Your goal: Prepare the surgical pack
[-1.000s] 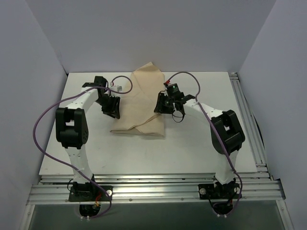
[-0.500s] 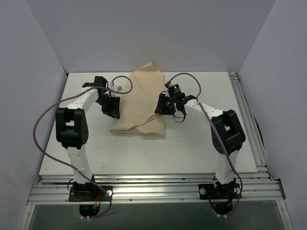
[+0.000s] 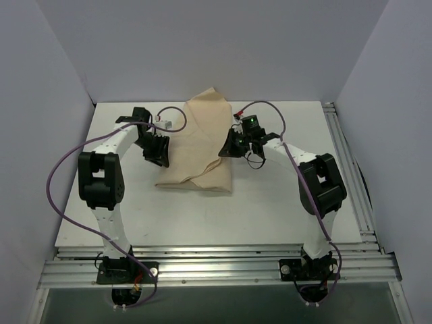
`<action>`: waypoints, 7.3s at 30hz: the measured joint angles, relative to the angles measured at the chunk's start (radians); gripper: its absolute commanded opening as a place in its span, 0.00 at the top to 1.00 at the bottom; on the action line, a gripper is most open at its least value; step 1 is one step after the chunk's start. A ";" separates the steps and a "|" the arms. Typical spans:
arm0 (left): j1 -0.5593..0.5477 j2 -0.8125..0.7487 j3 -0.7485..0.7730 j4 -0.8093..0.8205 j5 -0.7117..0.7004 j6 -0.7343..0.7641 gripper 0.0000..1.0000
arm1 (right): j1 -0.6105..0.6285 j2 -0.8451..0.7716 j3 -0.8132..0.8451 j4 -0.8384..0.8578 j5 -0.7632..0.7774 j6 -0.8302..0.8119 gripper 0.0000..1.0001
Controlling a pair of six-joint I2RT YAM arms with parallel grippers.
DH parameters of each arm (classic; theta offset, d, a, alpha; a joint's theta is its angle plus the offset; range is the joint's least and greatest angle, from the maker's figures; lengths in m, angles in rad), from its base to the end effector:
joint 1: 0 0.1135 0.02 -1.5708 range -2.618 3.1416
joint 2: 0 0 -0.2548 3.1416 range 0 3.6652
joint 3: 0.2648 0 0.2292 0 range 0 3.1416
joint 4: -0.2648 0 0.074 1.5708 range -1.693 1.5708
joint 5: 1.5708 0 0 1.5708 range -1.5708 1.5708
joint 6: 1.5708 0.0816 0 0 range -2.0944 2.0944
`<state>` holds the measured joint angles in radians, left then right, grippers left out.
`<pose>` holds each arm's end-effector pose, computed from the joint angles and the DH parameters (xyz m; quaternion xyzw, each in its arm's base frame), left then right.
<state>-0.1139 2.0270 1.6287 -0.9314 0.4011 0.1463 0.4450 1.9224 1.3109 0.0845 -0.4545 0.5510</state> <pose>0.3888 -0.0766 0.1669 0.1500 0.9615 -0.1958 0.1210 0.3913 0.2263 0.2007 -0.0674 0.8494 0.4036 0.3334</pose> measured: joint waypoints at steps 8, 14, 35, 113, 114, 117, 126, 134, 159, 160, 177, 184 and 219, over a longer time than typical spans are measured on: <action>0.000 -0.003 0.008 0.000 0.010 0.006 0.51 | -0.029 0.060 0.203 -0.030 -0.006 -0.043 1.00; 0.000 -0.013 0.009 -0.007 0.024 0.018 0.49 | -0.045 0.085 0.224 -0.079 0.013 -0.061 1.00; -0.044 -0.028 0.124 -0.117 0.097 0.073 0.48 | -0.063 0.118 0.230 -0.211 0.167 -0.143 0.52; -0.081 0.171 0.138 0.157 0.061 -0.053 0.56 | 0.095 0.325 0.336 0.003 -0.162 -0.155 1.00; -0.081 0.193 0.148 0.158 0.056 -0.058 0.56 | 0.089 0.342 0.336 0.011 -0.166 -0.150 1.00; -0.080 0.232 0.164 0.159 0.055 -0.074 0.56 | 0.053 0.386 0.321 0.039 -0.175 -0.131 1.00; -0.078 0.233 0.170 0.161 0.054 -0.095 0.54 | -0.001 0.402 0.283 0.093 -0.244 -0.102 1.00; -0.072 0.222 0.286 0.135 0.057 -0.090 0.38 | -0.043 0.397 0.354 0.002 -0.234 -0.113 0.69; -0.026 0.607 0.853 0.074 -0.087 -0.205 0.43 | -0.227 0.682 0.793 -0.003 -0.218 -0.012 0.61; -0.026 0.608 0.853 0.074 -0.084 -0.209 0.45 | -0.227 0.685 0.793 0.005 -0.218 0.000 0.63; 0.035 0.570 0.776 0.150 0.156 -0.238 0.98 | -0.238 0.676 0.704 0.158 -0.265 0.076 1.00; 0.041 0.365 0.592 0.196 0.273 -0.159 0.98 | -0.238 0.465 0.566 0.182 -0.298 -0.003 1.00; 0.086 -0.133 -0.166 -0.046 0.406 0.674 0.69 | -0.005 -0.213 -0.383 0.135 -0.153 -0.365 1.00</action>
<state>-0.0277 1.8938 1.4628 -0.9771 0.8066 0.8207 0.4397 1.7092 0.9283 0.2199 -0.6075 0.1856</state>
